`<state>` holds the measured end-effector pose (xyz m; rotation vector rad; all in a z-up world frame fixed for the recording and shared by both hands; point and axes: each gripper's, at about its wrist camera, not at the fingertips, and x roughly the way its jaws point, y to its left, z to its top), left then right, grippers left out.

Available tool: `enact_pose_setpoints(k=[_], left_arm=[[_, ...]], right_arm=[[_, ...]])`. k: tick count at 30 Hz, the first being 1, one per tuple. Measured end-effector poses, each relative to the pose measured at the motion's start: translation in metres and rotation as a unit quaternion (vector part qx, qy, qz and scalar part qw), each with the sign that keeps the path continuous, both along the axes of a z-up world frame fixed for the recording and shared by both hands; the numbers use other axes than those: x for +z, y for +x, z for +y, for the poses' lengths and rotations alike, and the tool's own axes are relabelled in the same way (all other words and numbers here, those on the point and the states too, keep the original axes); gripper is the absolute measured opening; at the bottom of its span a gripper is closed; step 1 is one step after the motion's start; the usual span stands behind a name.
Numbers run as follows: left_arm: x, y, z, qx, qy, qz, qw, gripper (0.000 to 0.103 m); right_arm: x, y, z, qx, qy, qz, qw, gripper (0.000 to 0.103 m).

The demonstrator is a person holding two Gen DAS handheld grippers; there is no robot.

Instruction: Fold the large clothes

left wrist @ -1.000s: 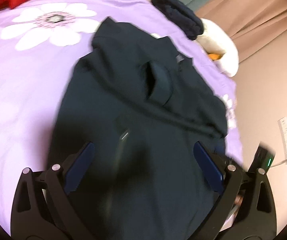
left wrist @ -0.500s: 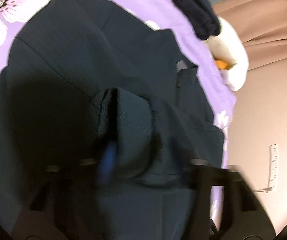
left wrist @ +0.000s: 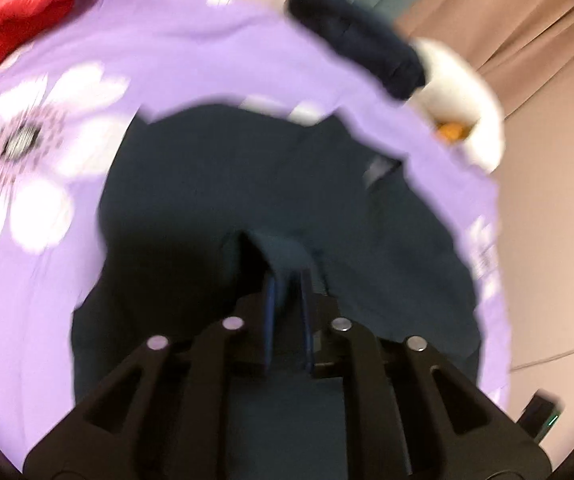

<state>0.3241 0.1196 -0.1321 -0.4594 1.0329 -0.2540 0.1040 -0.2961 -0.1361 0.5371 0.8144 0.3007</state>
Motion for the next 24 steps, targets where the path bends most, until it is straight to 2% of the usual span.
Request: enact_pose_setpoints(k=[1, 2, 3, 6, 8, 13, 16, 17, 18, 20, 21, 22, 24], left_arm=[[-0.011, -0.005, 0.006, 0.004, 0.004, 0.014, 0.9999, 0.028], [-0.018, -0.010, 0.012, 0.010, 0.005, 0.020, 0.9997, 0.051], [-0.023, -0.015, 0.018, 0.018, 0.007, 0.026, 0.9995, 0.064], [-0.021, -0.028, 0.033, 0.033, 0.007, 0.025, 0.9991, 0.065], [-0.005, -0.033, 0.028, 0.031, 0.023, 0.001, 0.9992, 0.065], [0.039, -0.037, -0.022, -0.033, 0.038, -0.080, 0.9955, 0.065], [0.035, -0.027, -0.061, -0.087, 0.034, -0.081, 0.9923, 0.065], [0.028, -0.022, -0.067, -0.096, 0.040, -0.071, 0.9920, 0.065], [0.015, -0.015, -0.075, -0.102, 0.051, -0.053, 0.9921, 0.062], [-0.002, -0.006, -0.078, -0.104, 0.064, -0.027, 0.9922, 0.059], [-0.010, -0.004, -0.078, -0.105, 0.068, -0.017, 0.9920, 0.059], [-0.020, 0.001, -0.077, -0.106, 0.074, -0.005, 0.9917, 0.058], [-0.030, 0.001, -0.069, -0.105, 0.070, 0.005, 0.9919, 0.053]], right_arm=[[0.001, 0.003, -0.009, -0.008, 0.015, 0.001, 1.000, 0.063], [0.002, 0.008, -0.022, -0.023, 0.034, 0.001, 0.999, 0.068], [0.003, 0.014, -0.033, -0.039, 0.046, 0.002, 0.998, 0.073], [0.004, 0.040, -0.076, -0.088, 0.087, 0.005, 0.992, 0.075], [0.001, 0.065, -0.098, -0.110, 0.105, 0.019, 0.988, 0.076], [-0.011, 0.141, -0.125, -0.141, 0.090, 0.049, 0.985, 0.076], [-0.025, 0.171, -0.128, -0.134, 0.098, 0.075, 0.983, 0.075], [-0.033, 0.183, -0.126, -0.120, 0.096, 0.091, 0.984, 0.063], [-0.037, 0.190, -0.123, -0.110, 0.092, 0.103, 0.984, 0.034], [-0.032, 0.203, -0.118, -0.090, 0.064, 0.112, 0.988, 0.011], [-0.021, 0.208, -0.115, -0.083, 0.030, 0.101, 0.991, 0.007], [-0.009, 0.212, -0.114, -0.081, -0.001, 0.082, 0.993, 0.007], [-0.003, 0.220, -0.117, -0.084, -0.016, 0.074, 0.994, 0.006]])
